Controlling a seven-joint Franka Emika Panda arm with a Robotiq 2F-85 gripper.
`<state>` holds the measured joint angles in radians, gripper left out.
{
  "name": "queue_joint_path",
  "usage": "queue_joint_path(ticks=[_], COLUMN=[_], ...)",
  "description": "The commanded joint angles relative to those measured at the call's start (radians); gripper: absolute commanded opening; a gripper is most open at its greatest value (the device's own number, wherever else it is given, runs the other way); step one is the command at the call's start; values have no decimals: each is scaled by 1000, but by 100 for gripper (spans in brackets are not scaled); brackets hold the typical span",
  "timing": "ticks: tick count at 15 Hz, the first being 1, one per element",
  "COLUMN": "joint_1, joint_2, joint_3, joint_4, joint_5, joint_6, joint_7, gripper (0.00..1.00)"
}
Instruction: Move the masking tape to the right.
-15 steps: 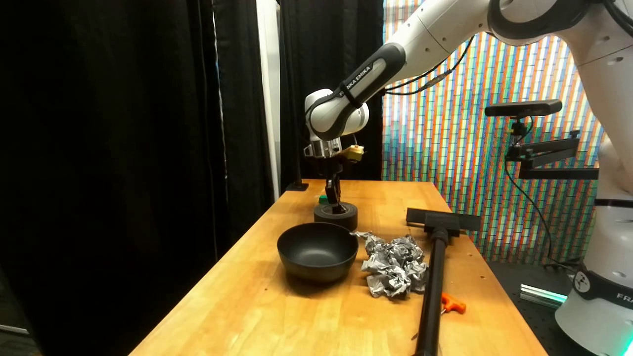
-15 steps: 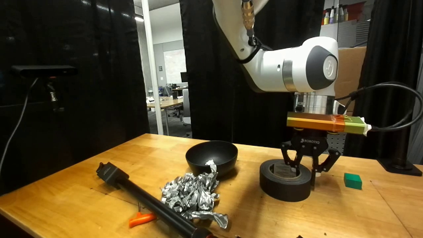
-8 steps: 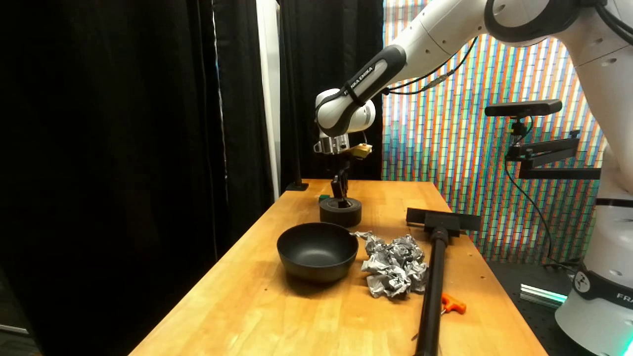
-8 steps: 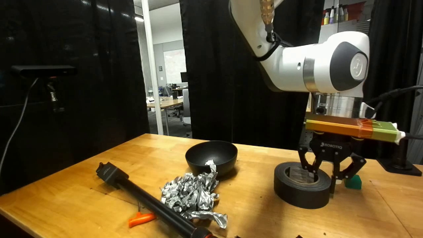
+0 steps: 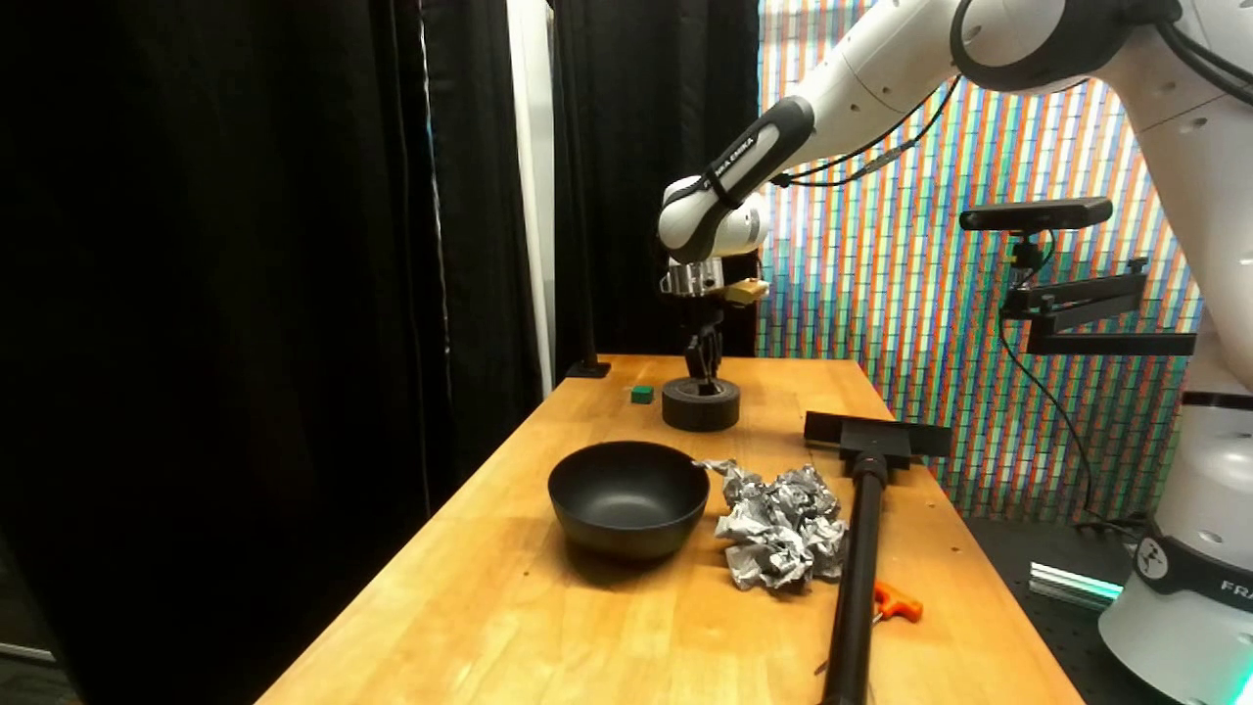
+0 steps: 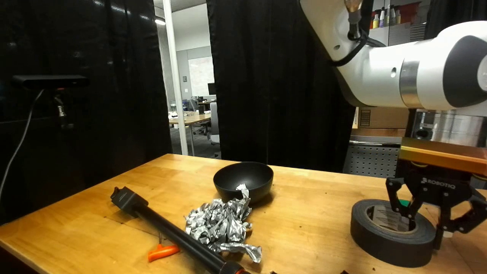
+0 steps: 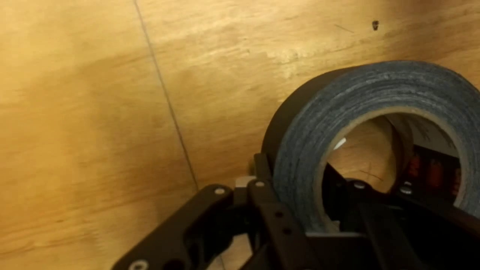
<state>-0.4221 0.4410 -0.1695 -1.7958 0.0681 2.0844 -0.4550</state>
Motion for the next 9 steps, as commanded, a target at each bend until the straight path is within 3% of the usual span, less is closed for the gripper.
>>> queue_joint_path(ticks=[1,9], joint_1=[-27,-53], joint_2=[3,-8], joint_3=[-21,-41], joint_4=[16,9], joint_5=[22,24], joint_6=[-6,-5], joint_7=[14,42], gripper=[8,8])
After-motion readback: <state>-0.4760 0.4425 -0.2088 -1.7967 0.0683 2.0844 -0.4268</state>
